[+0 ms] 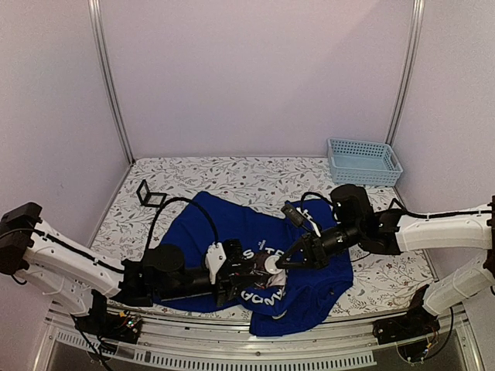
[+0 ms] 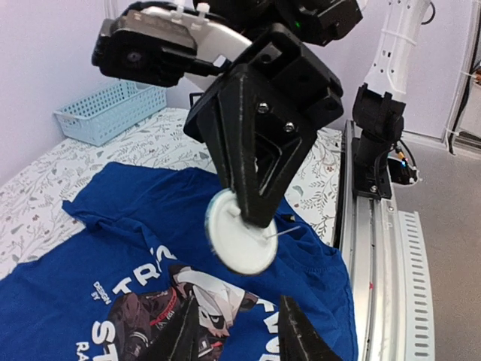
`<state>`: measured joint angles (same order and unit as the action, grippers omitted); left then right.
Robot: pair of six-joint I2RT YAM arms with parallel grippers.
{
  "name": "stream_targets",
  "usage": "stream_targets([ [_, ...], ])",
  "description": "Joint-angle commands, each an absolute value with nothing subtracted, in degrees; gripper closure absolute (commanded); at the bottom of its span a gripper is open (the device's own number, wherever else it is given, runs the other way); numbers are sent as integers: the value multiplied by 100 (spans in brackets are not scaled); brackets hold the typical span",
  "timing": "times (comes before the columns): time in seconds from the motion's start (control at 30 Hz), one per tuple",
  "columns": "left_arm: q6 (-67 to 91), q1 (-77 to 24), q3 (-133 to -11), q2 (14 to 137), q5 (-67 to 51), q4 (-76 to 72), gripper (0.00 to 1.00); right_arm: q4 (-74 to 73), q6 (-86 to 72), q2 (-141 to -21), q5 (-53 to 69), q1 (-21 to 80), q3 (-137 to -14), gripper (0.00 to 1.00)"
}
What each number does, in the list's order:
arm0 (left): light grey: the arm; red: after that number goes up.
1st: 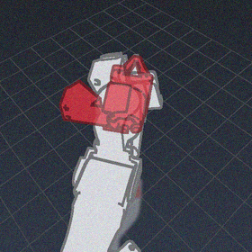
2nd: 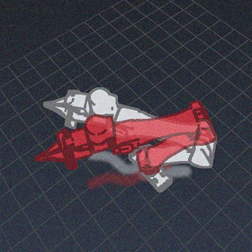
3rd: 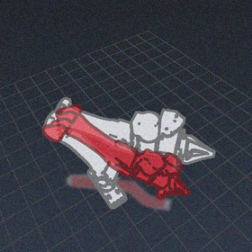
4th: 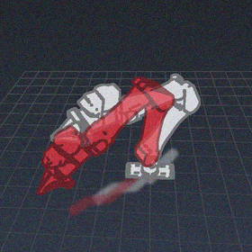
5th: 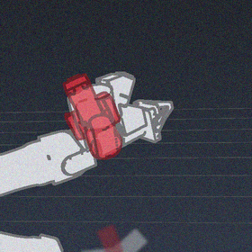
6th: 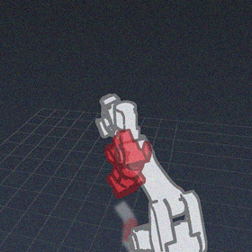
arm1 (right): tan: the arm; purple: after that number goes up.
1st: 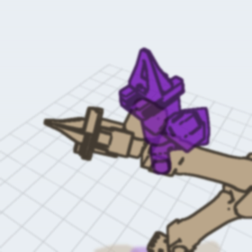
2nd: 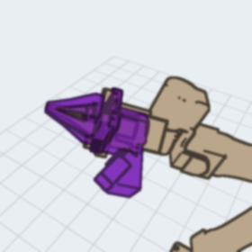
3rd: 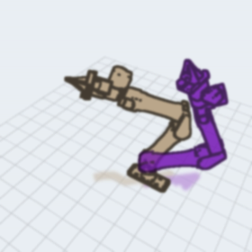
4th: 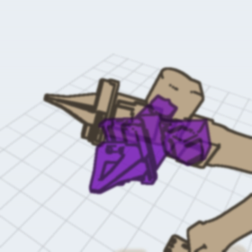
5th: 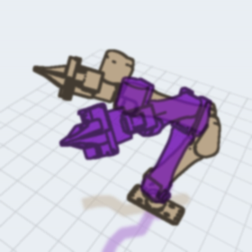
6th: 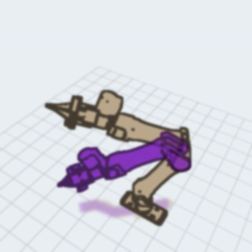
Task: Pin the brooch onto the clothing
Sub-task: Adjust the clothing with brooches at the center of the board.
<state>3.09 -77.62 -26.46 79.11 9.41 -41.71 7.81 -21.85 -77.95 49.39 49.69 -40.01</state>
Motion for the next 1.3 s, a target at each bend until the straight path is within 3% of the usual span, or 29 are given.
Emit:
stream_targets([
  [0.0, 916, -7573, -2620, 7583, 617, -4524, 58, 761, -1320, -7399, 5514, 4985, -4052, 100],
  [0.2, 1364, -7505, -2953, 7823, -293, -4568, 50, 109, -305, -7444, 5546, 5131, -4493, 100],
  [0.57, 1693, -7349, -3057, 8031, -781, -4842, 77, 10, -63, -7515, 5537, 5278, -4636, 100],
  [0.83, 1785, -7269, -3050, 8025, -888, -4866, 77, -101, 116, -7528, 5361, 5317, -4632, 100],
  [1.0, 1229, -7301, -3041, 7941, -602, -4137, 68, -236, -181, -7446, 3504, 5258, -4422, 100],
  [1.17, 115, -7655, -3465, 8406, -711, -3107, 64, -211, -729, -7651, 3131, 4862, -4112, 100],
  [1.27, 60, -7637, -3678, 8865, -194, -2979, 66, -167, -1089, -7882, 2842, 4649, -3842, 100],
])
